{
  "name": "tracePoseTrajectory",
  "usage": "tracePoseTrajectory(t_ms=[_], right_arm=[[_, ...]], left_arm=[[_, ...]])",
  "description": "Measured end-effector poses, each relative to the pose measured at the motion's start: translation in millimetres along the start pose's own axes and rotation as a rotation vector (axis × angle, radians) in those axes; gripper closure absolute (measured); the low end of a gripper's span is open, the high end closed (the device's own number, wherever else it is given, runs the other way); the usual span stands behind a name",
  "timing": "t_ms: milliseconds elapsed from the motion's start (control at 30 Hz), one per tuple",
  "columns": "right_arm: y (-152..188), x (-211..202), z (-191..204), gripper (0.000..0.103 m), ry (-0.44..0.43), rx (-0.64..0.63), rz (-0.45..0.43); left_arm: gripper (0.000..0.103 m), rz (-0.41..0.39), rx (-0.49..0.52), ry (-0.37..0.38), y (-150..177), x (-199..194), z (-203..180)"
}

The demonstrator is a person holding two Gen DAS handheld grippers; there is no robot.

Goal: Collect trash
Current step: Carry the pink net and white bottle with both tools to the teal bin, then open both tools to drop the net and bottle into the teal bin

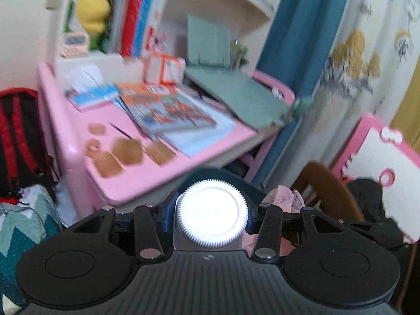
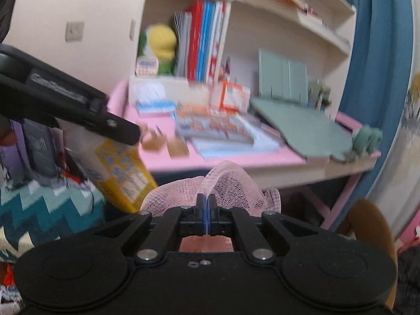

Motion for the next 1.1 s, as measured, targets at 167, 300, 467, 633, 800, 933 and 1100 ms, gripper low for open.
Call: tracePoseTrajectory(t_ms=[167,300,467,633,800,933,1100], right_arm=[[14.6,20.5,-10.1,0.102,-0.016,0.004,0.099],[30.8,38.6,-19.4,0.099,-0.032,0.048,0.190],[41.8,48.7,-22.4,0.090,-0.043,0.089,0.237],[49.8,52.8,-21.9,0.087,-0.056,0.115,0.259],[48.6,45.7,-18.8,0.069,-0.062,0.118,0.249],[44.9,34.0,-14.6,0.070,-0.066,0.117,0.230],[39.1,14.9,-3.8,0.069,-0.083,0.106,0.207]], left_arm=[[0.055,0.083,0.063,-0.009,21.2,49.0,-19.7],[0.055,0.159,0.101,-0.026,42.3,79.7,-25.3],[0.055,0.229,0.153,-0.061,64.4,102.0,-25.9],[0.055,0.235,0.175,-0.044,70.5,104.0,-28.8],[0.043,0.207,0.178,-0.034,67.9,92.9,-29.6],[0.043,0.189,0.178,-0.023,63.7,77.7,-28.3],[0.043,0.158,0.167,-0.030,61.0,51.0,-17.9]])
Point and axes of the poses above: each gripper's, at about its wrist camera, not at the fingertips, and x roughly the way its jaws point, z to its left, y to its underside, the point moved 6 cm from there along x, roughly the way its jaws point, and after that the axes turned 10 degrees about -y, right-handed, at the moved point
